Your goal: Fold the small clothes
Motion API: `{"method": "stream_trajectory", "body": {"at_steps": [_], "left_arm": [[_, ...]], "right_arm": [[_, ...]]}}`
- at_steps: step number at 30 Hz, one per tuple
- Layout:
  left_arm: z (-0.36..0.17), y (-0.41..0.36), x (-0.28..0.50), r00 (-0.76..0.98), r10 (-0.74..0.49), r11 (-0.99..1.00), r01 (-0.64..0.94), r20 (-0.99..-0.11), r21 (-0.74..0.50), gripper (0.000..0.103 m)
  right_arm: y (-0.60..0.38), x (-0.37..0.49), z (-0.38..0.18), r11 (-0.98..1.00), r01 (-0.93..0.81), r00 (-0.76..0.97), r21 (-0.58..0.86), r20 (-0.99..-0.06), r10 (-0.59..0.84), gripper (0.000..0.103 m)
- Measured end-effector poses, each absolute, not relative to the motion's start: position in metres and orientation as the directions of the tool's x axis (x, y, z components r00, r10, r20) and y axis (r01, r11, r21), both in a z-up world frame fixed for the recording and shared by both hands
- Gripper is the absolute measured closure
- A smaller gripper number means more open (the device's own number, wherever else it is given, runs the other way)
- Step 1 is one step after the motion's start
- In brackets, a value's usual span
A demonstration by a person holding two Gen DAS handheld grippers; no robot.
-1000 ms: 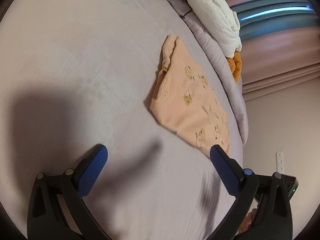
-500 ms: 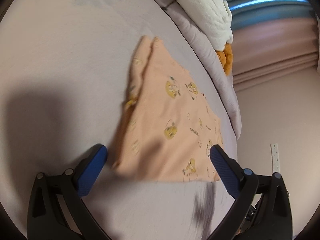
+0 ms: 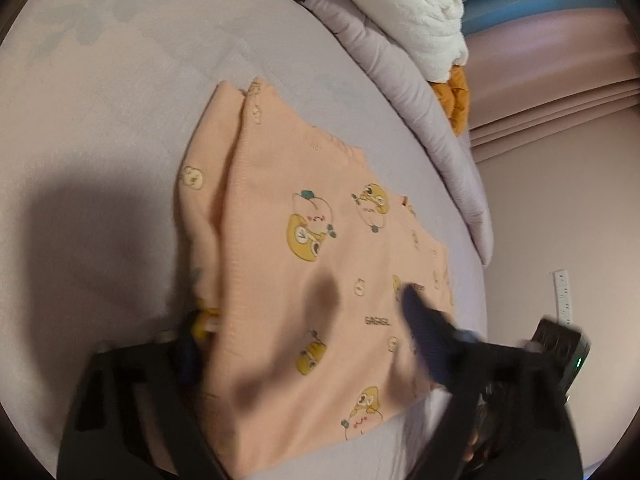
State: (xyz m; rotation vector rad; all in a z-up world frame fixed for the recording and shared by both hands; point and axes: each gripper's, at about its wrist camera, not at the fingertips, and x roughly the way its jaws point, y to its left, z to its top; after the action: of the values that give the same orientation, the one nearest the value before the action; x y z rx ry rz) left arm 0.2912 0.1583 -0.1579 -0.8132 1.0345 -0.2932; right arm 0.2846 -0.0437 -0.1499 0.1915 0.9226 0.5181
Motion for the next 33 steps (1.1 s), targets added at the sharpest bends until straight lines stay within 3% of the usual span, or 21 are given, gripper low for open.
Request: {"method": "stream_trajectory", "body": {"at_steps": [2, 4, 6, 9, 14, 19, 24, 33], "left_arm": [[-0.160, 0.158, 0.290, 0.501, -0.554, 0.698, -0.157, -0.665, -0.699, 0.055], [-0.160, 0.158, 0.290, 0.502, -0.535, 0.717, -0.155, -0.679, -0.679, 0.062], [-0.161, 0.158, 0.289, 0.495, -0.508, 0.746, -0.158, -0.705, -0.648, 0.072], [-0.160, 0.155, 0.290, 0.489, -0.485, 0.775, -0.144, -0.725, -0.616, 0.074], [-0.159, 0.150, 0.291, 0.484, -0.451, 0.812, -0.126, -0.750, -0.570, 0.077], [-0.154, 0.148, 0.292, 0.489, -0.449, 0.816, -0.116, -0.748, -0.566, 0.082], [-0.144, 0.143, 0.290, 0.498, -0.455, 0.820, -0.090, -0.738, -0.565, 0.083], [-0.119, 0.113, 0.289, 0.513, -0.444, 0.853, -0.007, -0.734, -0.522, 0.086]], "right_arm": [[-0.034, 0.303, -0.151, 0.872, -0.330, 0.492, 0.361, -0.722, 0.486, 0.022], [-0.028, 0.322, -0.153, 0.879, -0.308, 0.486, 0.364, -0.734, 0.474, 0.025], [-0.023, 0.340, -0.155, 0.894, -0.275, 0.498, 0.354, -0.743, 0.447, 0.042], [-0.015, 0.358, -0.160, 0.908, -0.243, 0.487, 0.342, -0.766, 0.419, 0.067], [-0.001, 0.376, -0.171, 0.926, -0.235, 0.463, 0.296, -0.803, 0.375, 0.078], [0.001, 0.378, -0.168, 0.939, -0.248, 0.432, 0.237, -0.841, 0.326, 0.081], [0.001, 0.330, -0.149, 0.909, -0.329, 0.424, 0.256, -0.820, 0.384, 0.082], [0.000, 0.263, -0.176, 0.879, -0.418, 0.331, 0.230, -0.863, 0.383, 0.082]]}}
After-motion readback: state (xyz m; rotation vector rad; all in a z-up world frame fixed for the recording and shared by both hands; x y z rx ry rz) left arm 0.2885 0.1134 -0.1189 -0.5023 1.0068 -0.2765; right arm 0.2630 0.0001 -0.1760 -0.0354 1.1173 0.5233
